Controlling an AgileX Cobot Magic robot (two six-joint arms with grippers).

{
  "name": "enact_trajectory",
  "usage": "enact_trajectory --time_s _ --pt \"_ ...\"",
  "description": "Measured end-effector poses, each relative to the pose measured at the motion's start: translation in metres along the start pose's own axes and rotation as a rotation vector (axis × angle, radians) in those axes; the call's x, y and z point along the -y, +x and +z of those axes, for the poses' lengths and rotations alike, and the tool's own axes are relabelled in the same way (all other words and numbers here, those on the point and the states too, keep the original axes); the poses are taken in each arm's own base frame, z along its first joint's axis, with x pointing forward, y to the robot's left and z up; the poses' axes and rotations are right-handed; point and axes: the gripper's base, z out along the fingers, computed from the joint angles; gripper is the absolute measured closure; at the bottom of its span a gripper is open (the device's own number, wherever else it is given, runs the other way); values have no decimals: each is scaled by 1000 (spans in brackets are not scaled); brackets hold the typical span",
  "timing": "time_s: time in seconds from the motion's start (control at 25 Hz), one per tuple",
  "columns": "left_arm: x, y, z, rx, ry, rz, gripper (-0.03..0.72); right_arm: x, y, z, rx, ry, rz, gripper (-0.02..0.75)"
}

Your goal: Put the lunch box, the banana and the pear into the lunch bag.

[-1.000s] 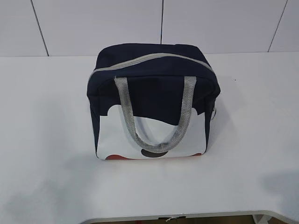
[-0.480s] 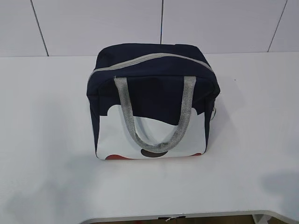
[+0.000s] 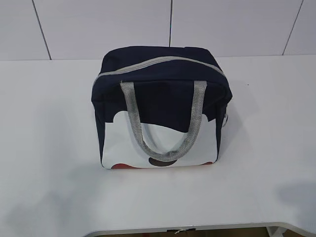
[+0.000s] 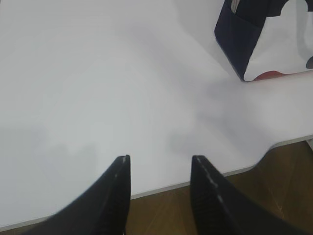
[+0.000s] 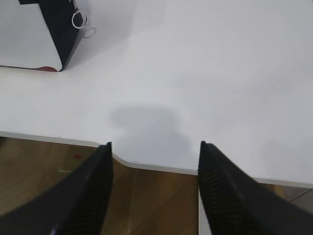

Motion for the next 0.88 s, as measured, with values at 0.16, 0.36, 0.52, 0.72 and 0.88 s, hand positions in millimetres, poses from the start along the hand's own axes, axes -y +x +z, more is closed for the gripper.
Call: enact_trajectory --time_s 0.16,0.36,0.52,0.72,0.88 --pt "0 0 0 0 -9 -5 400 0 0 0 -1 7 6 275" --pt "0 0 0 2 -42 -24 400 0 0 0 -4 26 16 275" --pt "0 0 0 2 -51 -30 400 0 0 0 -4 27 17 275" --pt "0 0 0 2 -50 -31 400 0 0 0 -2 28 17 275" --pt "0 0 0 2 -50 -31 400 0 0 0 -2 28 17 275"
